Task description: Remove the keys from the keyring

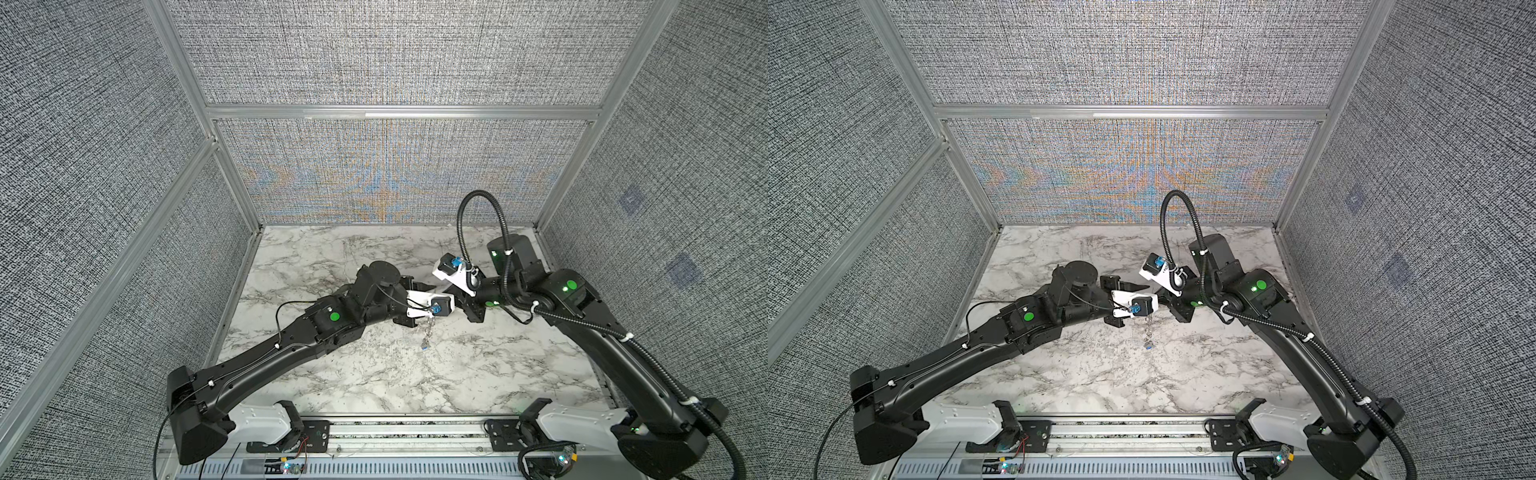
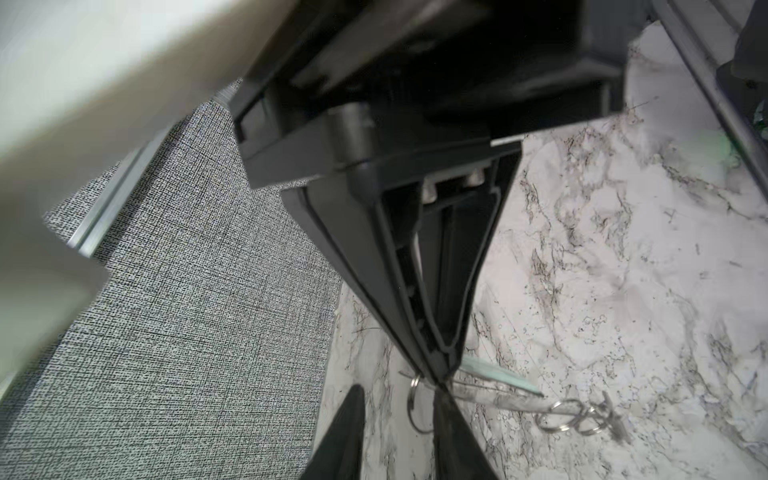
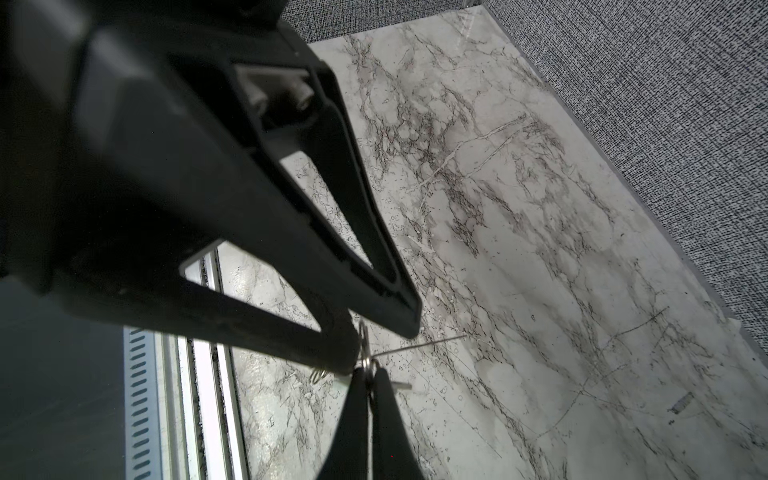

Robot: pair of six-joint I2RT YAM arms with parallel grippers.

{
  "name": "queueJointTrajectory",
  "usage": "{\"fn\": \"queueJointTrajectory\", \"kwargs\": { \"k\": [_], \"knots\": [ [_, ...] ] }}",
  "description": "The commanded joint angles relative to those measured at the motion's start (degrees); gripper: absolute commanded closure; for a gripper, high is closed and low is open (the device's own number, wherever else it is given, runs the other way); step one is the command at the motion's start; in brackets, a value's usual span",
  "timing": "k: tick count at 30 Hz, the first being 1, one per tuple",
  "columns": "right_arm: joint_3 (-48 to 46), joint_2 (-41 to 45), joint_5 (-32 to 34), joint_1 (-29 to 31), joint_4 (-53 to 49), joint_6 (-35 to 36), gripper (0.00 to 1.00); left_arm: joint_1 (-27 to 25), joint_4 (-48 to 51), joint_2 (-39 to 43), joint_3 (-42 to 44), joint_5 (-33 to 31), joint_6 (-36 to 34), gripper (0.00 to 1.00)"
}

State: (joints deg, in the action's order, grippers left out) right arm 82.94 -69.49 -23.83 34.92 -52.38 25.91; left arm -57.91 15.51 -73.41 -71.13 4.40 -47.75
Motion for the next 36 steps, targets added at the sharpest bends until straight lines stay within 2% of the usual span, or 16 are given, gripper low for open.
{"fn": "queueJointTrajectory", "kwargs": {
  "k": [1,15,27,33,36],
  "knots": [
    [0.4,0.0,-0.7,0.1,-0.3,0.4,1.00,-0.3,1.7,-0.8,-1.1,-2.9,-0.9,0.70],
    [0.3,0.0,-0.9,0.1,0.6,0.8,1.00,-1.1,4.1,-2.9,-3.1,-4.2,-1.3,0.76],
    [0.2,0.3,0.0,0.4,1.6,2.6,1.00,-1.1,6.3,-3.7,-4.6,-1.8,-0.9,0.87],
    [0.1,0.5,0.4,0.5,1.6,3.3,1.00,-1.1,6.6,-3.8,-5.1,-0.4,0.3,1.00],
    [-0.1,0.8,0.8,0.5,1.7,3.4,1.00,-0.6,6.6,-3.6,-5.2,1.0,2.1,1.00]
  ]
}}
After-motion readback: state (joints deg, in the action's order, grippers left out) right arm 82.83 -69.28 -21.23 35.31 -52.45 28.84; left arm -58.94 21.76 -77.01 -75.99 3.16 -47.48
